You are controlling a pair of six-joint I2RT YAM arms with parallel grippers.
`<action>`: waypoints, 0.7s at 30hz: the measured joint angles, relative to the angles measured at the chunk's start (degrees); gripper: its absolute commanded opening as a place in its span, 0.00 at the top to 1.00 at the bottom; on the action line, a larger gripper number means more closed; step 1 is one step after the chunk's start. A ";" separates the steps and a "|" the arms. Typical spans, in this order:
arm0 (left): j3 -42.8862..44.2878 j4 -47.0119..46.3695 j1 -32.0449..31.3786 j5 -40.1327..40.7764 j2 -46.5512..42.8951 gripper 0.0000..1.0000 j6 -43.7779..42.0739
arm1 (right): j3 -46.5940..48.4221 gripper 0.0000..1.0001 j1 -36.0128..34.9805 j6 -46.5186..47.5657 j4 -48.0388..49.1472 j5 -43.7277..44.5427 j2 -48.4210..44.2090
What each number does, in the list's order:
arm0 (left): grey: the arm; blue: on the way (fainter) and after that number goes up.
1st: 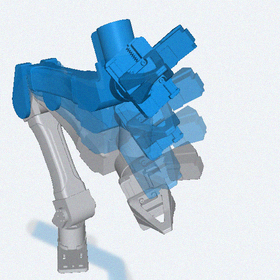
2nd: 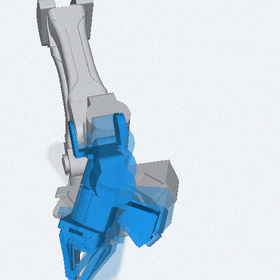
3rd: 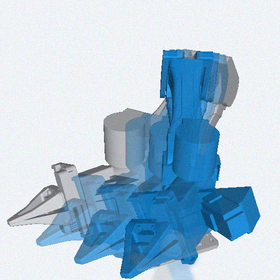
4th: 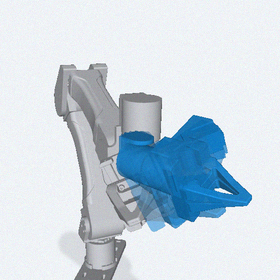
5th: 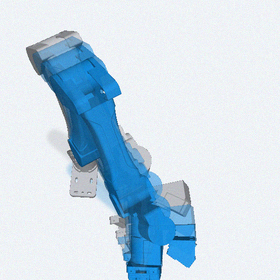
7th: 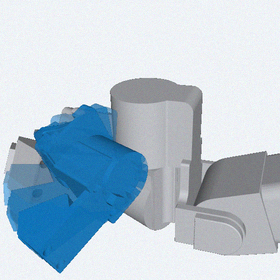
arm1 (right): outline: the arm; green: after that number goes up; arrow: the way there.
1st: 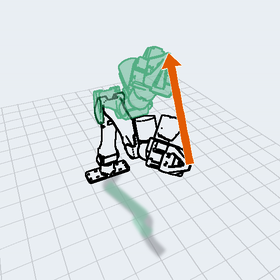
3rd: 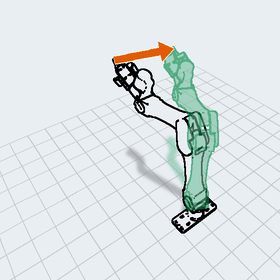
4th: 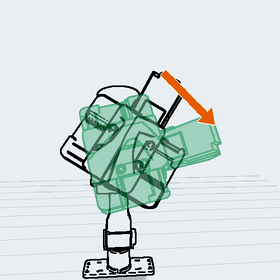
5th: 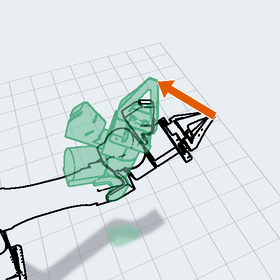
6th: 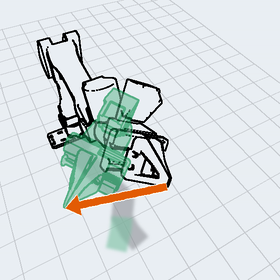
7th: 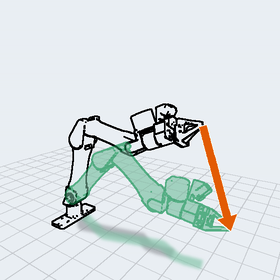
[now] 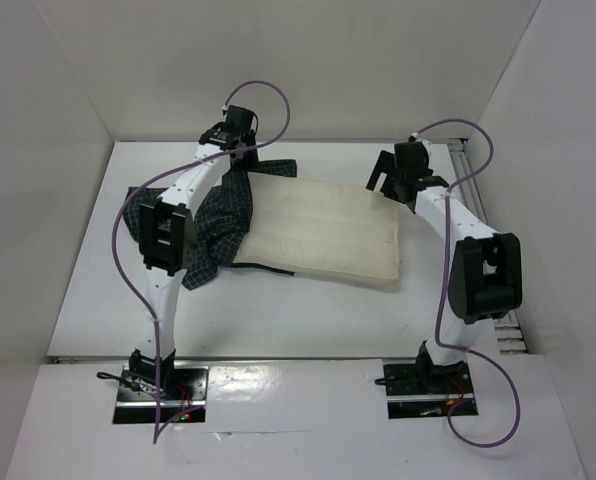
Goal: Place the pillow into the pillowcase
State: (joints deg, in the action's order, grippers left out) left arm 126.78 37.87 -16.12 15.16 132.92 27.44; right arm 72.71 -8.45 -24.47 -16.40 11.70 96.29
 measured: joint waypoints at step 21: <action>2.56 2.36 -0.07 -1.51 3.98 0.83 -1.86 | -1.64 0.00 2.78 0.55 4.20 -17.05 7.72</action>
State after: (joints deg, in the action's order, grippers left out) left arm 129.34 40.23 -16.19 13.65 136.90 25.58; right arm 71.07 -5.67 -23.92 -12.21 -5.34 104.01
